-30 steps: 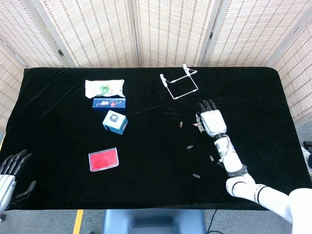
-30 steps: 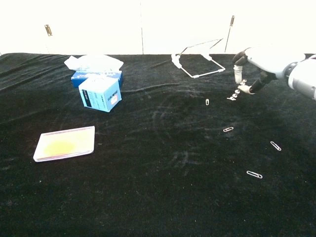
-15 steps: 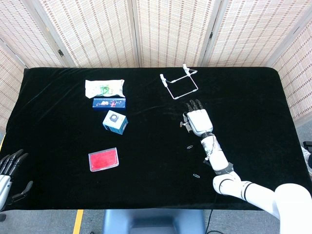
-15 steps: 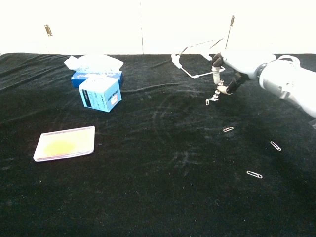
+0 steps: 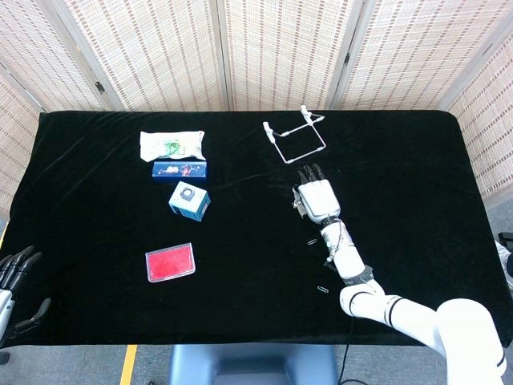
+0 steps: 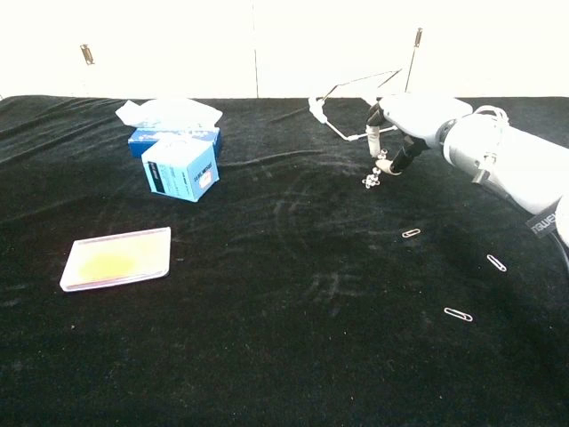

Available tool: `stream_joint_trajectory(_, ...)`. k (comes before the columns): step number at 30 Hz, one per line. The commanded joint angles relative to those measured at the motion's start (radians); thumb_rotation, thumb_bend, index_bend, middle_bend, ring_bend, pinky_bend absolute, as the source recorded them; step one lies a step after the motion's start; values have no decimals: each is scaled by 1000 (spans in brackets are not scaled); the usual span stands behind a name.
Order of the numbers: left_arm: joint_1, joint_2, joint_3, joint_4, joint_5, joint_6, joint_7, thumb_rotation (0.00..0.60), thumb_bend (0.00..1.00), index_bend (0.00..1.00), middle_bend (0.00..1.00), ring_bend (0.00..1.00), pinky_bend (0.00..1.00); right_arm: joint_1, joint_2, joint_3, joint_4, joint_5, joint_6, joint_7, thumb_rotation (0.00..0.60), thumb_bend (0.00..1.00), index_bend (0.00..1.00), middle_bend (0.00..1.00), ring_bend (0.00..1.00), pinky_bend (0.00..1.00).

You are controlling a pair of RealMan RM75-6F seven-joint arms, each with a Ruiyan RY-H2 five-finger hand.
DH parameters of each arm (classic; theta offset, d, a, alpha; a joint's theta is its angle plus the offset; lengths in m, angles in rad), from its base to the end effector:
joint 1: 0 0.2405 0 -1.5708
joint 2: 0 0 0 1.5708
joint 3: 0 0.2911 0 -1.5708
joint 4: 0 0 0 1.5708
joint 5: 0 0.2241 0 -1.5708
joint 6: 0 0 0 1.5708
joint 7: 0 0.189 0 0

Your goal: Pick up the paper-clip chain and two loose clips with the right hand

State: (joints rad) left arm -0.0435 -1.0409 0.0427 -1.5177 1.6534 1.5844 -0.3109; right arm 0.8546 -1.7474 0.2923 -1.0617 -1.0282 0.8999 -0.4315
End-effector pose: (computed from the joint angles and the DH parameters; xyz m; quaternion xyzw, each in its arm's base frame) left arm -0.3560 0.1943 0.1874 -0.6030 -0.4145 -0.4395 0.5210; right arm -0.1660 -0.4902 -0.0617 0.7185 -0.3306 0.3397 0.5091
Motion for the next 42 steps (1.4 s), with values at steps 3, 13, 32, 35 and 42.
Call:
stream_joint_trajectory(3,-5,-7,-1,-3,-3,-13,22,600,442,0,0,0,0,-29,45,-4,-47,-17,34,28,600,503,944,187,53,0)
stream_joint_trajectory(13,-22,-27,-2,-19,-5,-49,99,600,442,0,0,0,0,-188,225,-87,-206,-111,159,137,600,503,944,189,65,0)
stream_joint_trajectory(32,-42,-48,2,-30,-2,-81,166,600,442,0,0,0,0,-529,356,-282,-166,-365,495,440,600,503,944,201,73,0)
stream_joint_trajectory(35,-44,-51,2,-33,-5,-87,175,600,442,0,0,0,0,-566,349,-301,-114,-381,508,484,600,503,945,207,79,0)
stream_joint_trajectory(42,-47,-53,0,-35,-15,-95,185,600,442,0,0,0,0,-609,325,-306,-23,-394,509,554,600,503,944,207,78,0)
